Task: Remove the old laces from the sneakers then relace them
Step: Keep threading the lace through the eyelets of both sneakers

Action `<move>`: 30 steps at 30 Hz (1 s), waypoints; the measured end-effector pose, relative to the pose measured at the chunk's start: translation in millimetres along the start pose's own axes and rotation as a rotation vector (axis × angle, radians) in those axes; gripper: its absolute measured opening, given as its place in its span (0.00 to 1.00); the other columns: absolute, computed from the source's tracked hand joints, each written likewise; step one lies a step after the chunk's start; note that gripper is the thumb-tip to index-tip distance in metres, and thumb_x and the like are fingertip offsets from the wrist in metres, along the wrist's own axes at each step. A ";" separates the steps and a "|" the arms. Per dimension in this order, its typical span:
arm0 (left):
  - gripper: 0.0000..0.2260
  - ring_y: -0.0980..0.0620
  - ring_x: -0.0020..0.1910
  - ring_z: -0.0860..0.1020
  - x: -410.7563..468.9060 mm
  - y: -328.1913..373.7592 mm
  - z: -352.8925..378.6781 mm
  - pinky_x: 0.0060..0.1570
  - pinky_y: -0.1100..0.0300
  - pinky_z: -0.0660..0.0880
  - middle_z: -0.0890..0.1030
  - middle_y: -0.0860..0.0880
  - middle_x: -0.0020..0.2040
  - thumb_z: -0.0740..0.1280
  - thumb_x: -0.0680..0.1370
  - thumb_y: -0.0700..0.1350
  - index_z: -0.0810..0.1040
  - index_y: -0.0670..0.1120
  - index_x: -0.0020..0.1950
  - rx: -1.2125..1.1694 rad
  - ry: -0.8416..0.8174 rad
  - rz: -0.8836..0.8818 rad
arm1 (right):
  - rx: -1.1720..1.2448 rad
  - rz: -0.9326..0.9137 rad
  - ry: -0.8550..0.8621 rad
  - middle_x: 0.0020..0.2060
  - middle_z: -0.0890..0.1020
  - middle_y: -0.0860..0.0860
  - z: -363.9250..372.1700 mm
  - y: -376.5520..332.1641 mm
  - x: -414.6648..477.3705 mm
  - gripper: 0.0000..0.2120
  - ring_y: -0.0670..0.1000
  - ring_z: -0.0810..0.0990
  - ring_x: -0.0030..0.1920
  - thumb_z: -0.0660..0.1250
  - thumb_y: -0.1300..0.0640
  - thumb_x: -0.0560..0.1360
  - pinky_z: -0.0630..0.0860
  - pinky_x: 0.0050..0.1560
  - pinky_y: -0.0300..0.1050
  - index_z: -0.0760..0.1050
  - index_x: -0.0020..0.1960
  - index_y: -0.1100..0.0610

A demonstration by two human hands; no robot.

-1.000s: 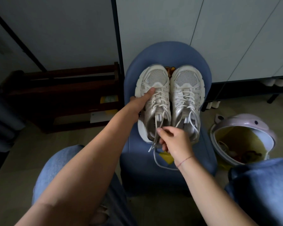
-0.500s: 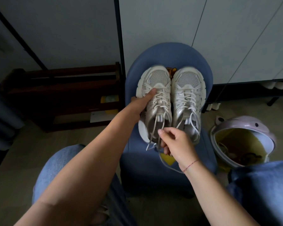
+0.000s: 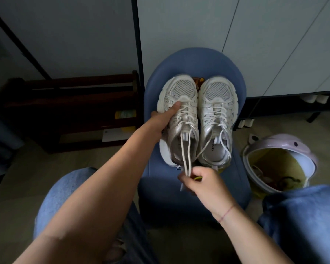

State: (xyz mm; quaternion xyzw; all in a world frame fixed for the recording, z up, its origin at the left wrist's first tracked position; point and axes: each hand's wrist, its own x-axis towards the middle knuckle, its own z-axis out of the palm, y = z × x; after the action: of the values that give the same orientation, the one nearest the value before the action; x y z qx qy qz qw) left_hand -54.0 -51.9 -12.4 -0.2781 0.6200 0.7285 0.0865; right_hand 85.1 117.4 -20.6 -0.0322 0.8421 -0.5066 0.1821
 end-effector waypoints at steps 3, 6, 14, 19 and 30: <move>0.47 0.42 0.64 0.76 -3.7 0.8 2.1 0.35 0.53 0.75 0.72 0.44 0.70 0.75 0.69 0.62 0.56 0.43 0.78 0.016 0.002 -0.004 | 0.100 -0.023 0.088 0.35 0.85 0.52 -19.1 -4.0 -7.3 0.05 0.51 0.83 0.40 0.69 0.57 0.75 0.81 0.45 0.47 0.81 0.41 0.51; 0.47 0.43 0.63 0.76 -6.9 1.0 2.1 0.34 0.54 0.75 0.72 0.44 0.70 0.75 0.69 0.62 0.57 0.43 0.78 0.006 0.008 0.002 | 0.252 -0.102 0.174 0.33 0.85 0.50 -36.4 -22.7 -3.3 0.07 0.46 0.82 0.35 0.68 0.60 0.75 0.79 0.41 0.38 0.81 0.40 0.52; 0.49 0.43 0.62 0.77 -7.9 -0.7 1.8 0.37 0.56 0.76 0.74 0.43 0.70 0.77 0.66 0.63 0.58 0.44 0.78 -0.050 0.006 0.030 | 0.306 -0.262 0.214 0.37 0.86 0.50 -60.3 -61.1 13.5 0.04 0.47 0.85 0.42 0.69 0.56 0.75 0.79 0.52 0.44 0.82 0.44 0.50; 0.48 0.43 0.63 0.77 -8.8 0.1 1.9 0.35 0.55 0.75 0.73 0.43 0.70 0.77 0.67 0.62 0.58 0.44 0.78 -0.044 0.005 0.025 | 0.331 -0.307 0.223 0.37 0.85 0.49 -54.2 -67.7 16.7 0.05 0.44 0.84 0.41 0.68 0.60 0.75 0.78 0.45 0.34 0.81 0.44 0.51; 0.45 0.45 0.55 0.77 -13.3 0.7 2.3 0.33 0.57 0.73 0.74 0.43 0.68 0.75 0.69 0.61 0.58 0.43 0.77 -0.033 0.010 0.012 | 0.313 -0.071 0.168 0.26 0.77 0.51 -26.4 -20.1 19.8 0.06 0.47 0.75 0.26 0.66 0.63 0.77 0.74 0.30 0.39 0.82 0.48 0.60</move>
State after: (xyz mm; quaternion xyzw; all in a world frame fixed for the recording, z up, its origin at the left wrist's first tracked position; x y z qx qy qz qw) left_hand -44.0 -46.9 -4.8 -0.2795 0.6099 0.7378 0.0745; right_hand 55.1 125.2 2.5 0.0092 0.7635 -0.6385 0.0960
